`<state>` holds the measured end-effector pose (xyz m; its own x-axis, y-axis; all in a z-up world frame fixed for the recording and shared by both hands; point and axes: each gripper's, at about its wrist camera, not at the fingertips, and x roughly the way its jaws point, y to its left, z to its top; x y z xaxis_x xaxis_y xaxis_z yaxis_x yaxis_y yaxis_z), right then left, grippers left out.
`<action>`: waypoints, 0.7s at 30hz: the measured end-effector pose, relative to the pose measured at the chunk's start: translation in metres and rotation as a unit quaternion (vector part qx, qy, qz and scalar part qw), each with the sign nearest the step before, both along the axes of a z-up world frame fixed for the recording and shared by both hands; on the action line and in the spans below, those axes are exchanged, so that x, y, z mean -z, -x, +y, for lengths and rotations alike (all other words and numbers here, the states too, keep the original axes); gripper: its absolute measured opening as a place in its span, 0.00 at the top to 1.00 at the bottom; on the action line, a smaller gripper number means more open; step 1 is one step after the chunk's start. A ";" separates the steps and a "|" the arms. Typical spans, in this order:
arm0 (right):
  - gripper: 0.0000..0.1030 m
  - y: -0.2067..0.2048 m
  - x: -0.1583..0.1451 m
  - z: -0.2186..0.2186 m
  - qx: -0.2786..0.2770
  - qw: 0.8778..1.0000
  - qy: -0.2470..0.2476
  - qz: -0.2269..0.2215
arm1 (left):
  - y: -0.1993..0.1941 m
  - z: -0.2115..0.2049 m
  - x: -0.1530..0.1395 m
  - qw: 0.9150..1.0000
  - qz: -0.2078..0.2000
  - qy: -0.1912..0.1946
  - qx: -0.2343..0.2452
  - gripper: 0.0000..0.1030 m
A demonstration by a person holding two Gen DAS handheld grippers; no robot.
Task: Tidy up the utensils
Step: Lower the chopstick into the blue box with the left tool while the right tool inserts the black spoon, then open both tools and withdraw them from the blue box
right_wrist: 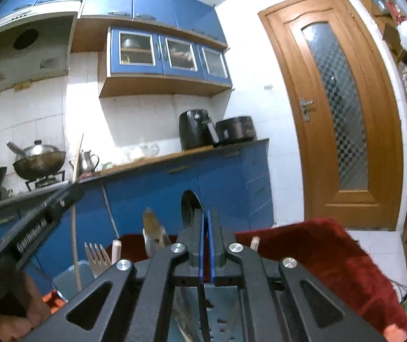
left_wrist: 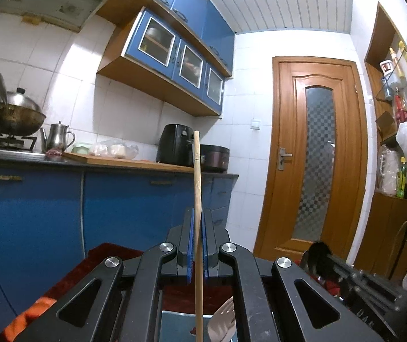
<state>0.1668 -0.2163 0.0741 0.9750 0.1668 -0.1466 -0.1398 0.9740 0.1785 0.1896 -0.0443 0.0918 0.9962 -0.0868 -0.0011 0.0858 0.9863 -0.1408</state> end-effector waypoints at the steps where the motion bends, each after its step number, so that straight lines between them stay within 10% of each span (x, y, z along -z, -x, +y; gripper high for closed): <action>1: 0.96 -0.002 0.003 -0.002 -0.003 1.000 -0.005 0.009 | 0.001 0.001 0.001 1.000 0.000 0.002 0.000 0.95; 21: 0.74 0.037 -0.001 -0.014 -0.041 0.996 -0.019 0.076 | 0.006 0.002 0.009 1.000 0.028 -0.008 0.009 0.95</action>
<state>0.1298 -0.2302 0.0753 0.9251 0.2526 -0.2837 -0.1867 0.9528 0.2395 0.1836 -0.0423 0.0824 0.9928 -0.1044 -0.0590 0.0960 0.9869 -0.1298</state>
